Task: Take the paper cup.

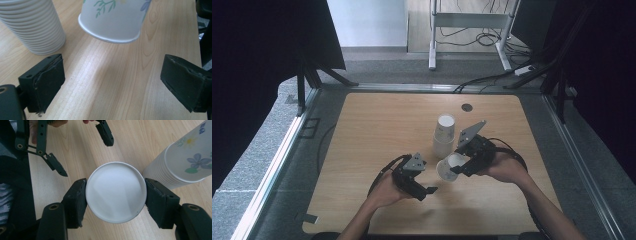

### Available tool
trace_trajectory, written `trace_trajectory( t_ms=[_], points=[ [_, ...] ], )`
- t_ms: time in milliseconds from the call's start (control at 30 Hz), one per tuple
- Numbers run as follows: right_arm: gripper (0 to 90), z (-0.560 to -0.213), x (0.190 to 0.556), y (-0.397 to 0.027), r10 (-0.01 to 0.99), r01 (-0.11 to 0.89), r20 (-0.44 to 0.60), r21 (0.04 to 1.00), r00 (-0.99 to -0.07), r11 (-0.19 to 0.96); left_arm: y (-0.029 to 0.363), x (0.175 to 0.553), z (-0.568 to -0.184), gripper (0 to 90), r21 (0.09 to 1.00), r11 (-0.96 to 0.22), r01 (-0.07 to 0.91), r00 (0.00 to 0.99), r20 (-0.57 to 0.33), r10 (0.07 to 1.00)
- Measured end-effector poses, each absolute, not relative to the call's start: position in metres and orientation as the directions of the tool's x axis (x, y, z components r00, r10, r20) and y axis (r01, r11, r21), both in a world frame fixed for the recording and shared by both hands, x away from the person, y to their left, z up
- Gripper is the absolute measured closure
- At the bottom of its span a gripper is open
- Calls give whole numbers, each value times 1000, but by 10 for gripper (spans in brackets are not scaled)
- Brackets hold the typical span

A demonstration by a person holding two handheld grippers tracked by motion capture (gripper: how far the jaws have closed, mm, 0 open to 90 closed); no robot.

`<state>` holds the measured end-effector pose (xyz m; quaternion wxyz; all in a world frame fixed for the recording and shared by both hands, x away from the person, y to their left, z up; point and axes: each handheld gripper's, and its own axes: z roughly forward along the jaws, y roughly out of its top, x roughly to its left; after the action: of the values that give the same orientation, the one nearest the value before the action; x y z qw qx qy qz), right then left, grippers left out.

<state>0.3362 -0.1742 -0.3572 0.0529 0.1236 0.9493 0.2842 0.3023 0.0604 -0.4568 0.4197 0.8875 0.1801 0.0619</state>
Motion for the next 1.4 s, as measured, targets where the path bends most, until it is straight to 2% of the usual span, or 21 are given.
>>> trace_trajectory(
  t_ms=[500,767,1400],
  points=[
    [373,-385,328,-187,231,162,-22,650,-973,742,69,293,-467,59,748,-627,218,950,-15,313],
    [373,-401,324,-190,219,154,-6,694,-976,703,72,293,-471,60,759,-609,229,951,-39,308],
    [374,-432,311,-193,150,112,27,797,-988,594,65,291,-480,85,757,-626,188,965,-23,262]
  ],
)
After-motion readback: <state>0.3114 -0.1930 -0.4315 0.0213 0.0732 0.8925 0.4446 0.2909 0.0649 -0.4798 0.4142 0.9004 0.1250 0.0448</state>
